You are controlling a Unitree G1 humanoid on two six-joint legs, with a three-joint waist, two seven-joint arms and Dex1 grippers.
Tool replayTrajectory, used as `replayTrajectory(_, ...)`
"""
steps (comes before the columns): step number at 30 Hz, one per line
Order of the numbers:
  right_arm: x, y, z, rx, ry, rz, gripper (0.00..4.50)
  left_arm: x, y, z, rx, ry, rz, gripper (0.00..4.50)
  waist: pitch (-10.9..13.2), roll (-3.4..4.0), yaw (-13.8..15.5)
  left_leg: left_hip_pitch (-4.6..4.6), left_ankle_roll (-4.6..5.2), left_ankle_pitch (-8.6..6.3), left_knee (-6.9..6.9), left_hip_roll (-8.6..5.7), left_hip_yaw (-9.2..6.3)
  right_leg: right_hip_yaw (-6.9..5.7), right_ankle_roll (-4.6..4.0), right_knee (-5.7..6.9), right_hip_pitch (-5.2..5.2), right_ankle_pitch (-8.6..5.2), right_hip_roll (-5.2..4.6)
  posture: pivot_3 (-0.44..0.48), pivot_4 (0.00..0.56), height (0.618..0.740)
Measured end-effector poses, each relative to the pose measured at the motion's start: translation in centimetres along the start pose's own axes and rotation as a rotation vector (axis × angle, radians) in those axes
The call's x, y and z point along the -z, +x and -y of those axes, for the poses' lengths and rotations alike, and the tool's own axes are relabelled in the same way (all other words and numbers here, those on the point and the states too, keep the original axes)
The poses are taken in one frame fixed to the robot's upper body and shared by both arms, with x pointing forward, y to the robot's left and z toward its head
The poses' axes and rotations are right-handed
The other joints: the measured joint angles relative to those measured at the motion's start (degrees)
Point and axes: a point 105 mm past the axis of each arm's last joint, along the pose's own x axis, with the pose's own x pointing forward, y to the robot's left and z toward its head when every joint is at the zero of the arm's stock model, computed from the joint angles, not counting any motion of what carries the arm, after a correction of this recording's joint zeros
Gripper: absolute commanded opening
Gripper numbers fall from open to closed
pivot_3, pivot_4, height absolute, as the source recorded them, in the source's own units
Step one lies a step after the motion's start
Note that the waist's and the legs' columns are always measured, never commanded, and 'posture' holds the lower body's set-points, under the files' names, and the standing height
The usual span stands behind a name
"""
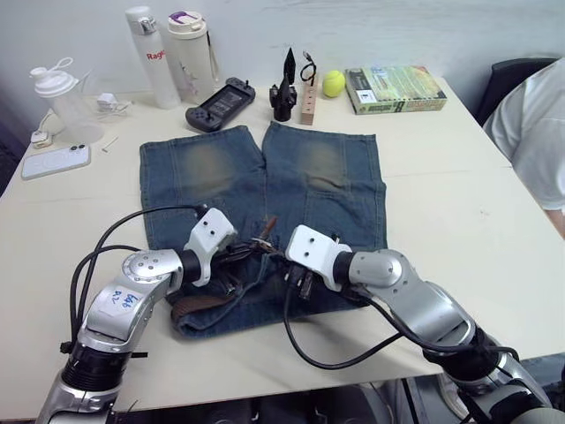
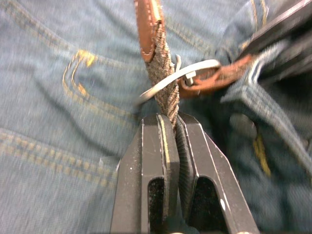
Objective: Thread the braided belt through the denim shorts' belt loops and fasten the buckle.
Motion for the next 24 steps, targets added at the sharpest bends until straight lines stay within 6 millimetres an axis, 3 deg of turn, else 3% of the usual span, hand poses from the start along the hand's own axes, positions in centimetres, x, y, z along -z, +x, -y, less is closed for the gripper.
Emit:
replayTrajectory(5, 0.2, 0.0, 0.2, -0.04, -0.078, -0.003, 0.08, -0.1, 0.4, 0.2, 0.009, -0.001, 0.047, 0.0, 0.0, -0.01, 0.1, 0.0, 0.0, 0.0, 0.03, -0.01, -0.01, -0.12, 0.0, 0.0, 0.01, 0.0, -0.03, 0.0, 0.15, 0.72)
replayTrajectory(11, 0.0, 0.1, -0.5, -0.057, 0.005, 0.036, 2.76, -0.5, 0.6, 0.7, 0.034, 0.025, 0.086, 0.0, 0.0, -0.01, 0.13, -0.01, 0.0, 0.0, 0.02, 0.0, -0.02, -0.16, 0.0, 0.0, 0.03, 0.0, -0.04, 0.0, 0.15, 0.72)
replayTrajectory(14, -0.5, -1.5, -0.2, -0.075, 0.07, 0.073, 4.3, -0.5, 0.7, 0.9, 0.045, 0.032, 0.094, 0.0, 0.0, -0.01, 0.29, -0.03, 0.03, 0.01, 0.04, -0.03, -0.05, -0.15, 0.02, -0.02, 0.04, 0.01, -0.06, 0.0, 0.15, 0.72)
replayTrajectory(17, -1.5, -3.9, 0.9, -0.094, 0.104, 0.117, 4.3, -0.5, 0.7, 1.1, 0.054, 0.036, 0.094, 0.0, 0.0, -0.01, 0.34, -0.04, 0.06, 0.0, 0.07, -0.04, -0.1, -0.12, 0.04, -0.05, 0.1, 0.02, -0.09, 0.0, 0.15, 0.72)
replayTrajectory(20, -3.2, -7.0, 3.4, -0.064, 0.083, 0.16, 4.3, -0.5, 0.8, 1.2, 0.058, 0.042, 0.096, 0.0, 0.0, -0.01, 0.24, -0.02, 0.06, 0.0, 0.04, 0.0, -0.13, -0.04, 0.06, -0.14, 0.12, 0.04, -0.16, 0.0, 0.15, 0.72)
replayTrajectory(24, -4.7, -6.9, 4.9, -0.026, -0.07, 0.189, 4.3, -0.3, 1.0, 1.2, 0.061, 0.041, 0.096, 0.0, 0.0, -0.01, 0.01, -0.02, 0.05, 0.0, -0.01, 0.03, -0.07, -0.01, 0.05, -0.17, 0.09, 0.04, -0.13, 0.0, 0.15, 0.72)
